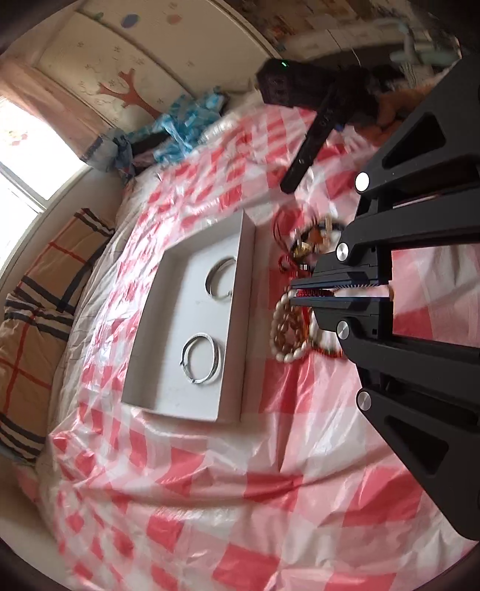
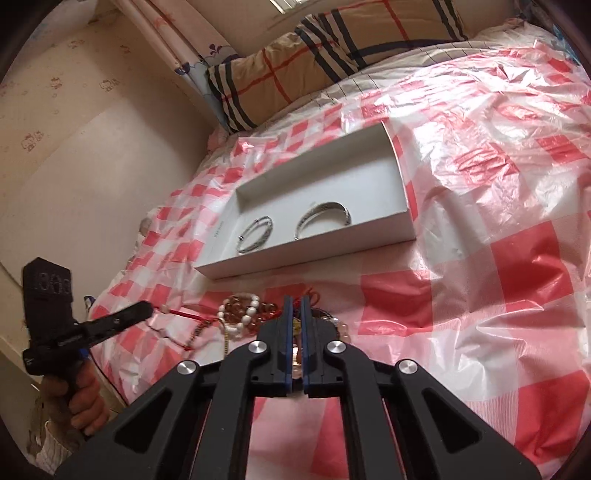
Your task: Organize jewelry
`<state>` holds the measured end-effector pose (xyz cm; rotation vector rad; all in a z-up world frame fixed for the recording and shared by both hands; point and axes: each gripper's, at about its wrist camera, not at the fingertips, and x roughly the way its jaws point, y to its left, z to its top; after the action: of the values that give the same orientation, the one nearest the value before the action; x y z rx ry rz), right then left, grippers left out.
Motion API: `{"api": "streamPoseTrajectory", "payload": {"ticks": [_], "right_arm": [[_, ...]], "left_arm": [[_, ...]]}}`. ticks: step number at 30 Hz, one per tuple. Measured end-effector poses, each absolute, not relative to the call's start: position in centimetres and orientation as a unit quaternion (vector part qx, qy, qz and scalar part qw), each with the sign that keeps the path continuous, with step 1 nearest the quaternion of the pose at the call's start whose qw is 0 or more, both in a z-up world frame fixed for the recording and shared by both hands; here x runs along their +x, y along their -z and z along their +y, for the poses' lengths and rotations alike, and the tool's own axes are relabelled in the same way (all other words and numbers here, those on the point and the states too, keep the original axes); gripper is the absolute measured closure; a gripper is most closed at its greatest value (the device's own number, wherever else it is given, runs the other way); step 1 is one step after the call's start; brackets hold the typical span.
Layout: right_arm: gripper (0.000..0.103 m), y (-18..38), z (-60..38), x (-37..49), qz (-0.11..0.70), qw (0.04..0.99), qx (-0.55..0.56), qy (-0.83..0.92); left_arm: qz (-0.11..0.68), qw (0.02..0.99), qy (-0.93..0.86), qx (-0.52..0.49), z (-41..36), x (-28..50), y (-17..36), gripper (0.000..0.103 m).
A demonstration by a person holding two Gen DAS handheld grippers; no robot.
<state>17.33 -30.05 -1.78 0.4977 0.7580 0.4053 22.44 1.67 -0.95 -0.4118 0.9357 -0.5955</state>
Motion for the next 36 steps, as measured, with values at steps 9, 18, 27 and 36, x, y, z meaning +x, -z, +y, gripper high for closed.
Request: {"api": "streamPoseTrajectory", "payload": {"ticks": [9, 18, 27, 36], "right_arm": [[0.098, -2.0, -29.4, 15.7, 0.317, 0.885, 0.240, -0.241], [0.098, -0.7, -26.9, 16.2, 0.361, 0.880, 0.189, -0.243], [0.046, 0.9, -20.1, 17.3, 0.400, 0.872, 0.076, -0.272], [0.051, 3.3, -15.1, 19.7, 0.419, 0.865, -0.037, -0.274]], "left_arm": [[0.439, 0.855, 0.242, -0.131, 0.5, 22.5, 0.3, 0.099], [0.374, 0.827, 0.347, -0.237, 2.1, 21.5, -4.3, 0.099], [0.398, 0.820, 0.339, -0.232, 1.9, 21.7, -3.1, 0.099], [0.415, 0.825, 0.306, -0.231, 3.7, 22.5, -1.1, 0.099]]}}
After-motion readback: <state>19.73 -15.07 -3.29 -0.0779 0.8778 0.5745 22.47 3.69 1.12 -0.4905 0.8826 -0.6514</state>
